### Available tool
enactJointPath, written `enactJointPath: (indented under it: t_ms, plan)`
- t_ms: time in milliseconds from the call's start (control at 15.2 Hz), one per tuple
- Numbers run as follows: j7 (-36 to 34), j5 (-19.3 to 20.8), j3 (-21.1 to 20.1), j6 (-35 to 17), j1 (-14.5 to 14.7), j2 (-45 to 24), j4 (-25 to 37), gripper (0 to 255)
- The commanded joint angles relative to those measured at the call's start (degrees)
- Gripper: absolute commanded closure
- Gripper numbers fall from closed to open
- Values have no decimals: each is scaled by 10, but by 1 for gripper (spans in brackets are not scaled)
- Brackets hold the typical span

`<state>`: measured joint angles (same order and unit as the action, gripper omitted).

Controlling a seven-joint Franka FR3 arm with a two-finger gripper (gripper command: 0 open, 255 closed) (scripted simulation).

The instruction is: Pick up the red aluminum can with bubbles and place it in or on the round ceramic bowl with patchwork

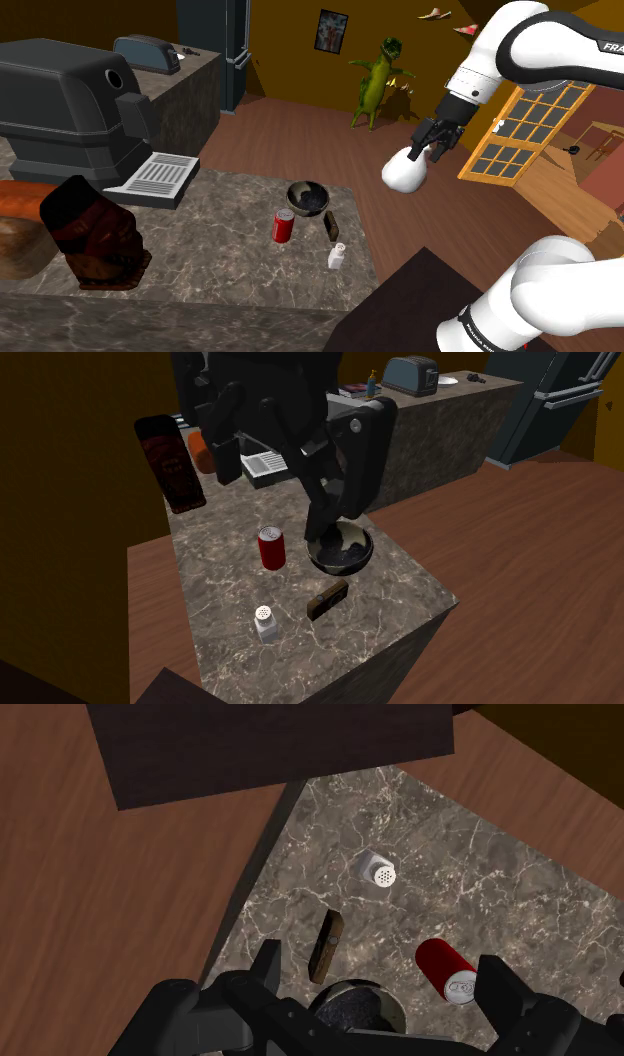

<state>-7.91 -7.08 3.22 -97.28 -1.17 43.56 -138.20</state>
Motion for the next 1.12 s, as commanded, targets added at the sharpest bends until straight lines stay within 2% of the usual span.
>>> enactJointPath:
  t_ms: [0,528,1056]
  plan:
    - [0,0,0,0,0,0,0,0]
    - [-61,-20,-64,-138,18,-124,-14,0]
    - [-130,-10,-119,-258,28,-285,25,0]
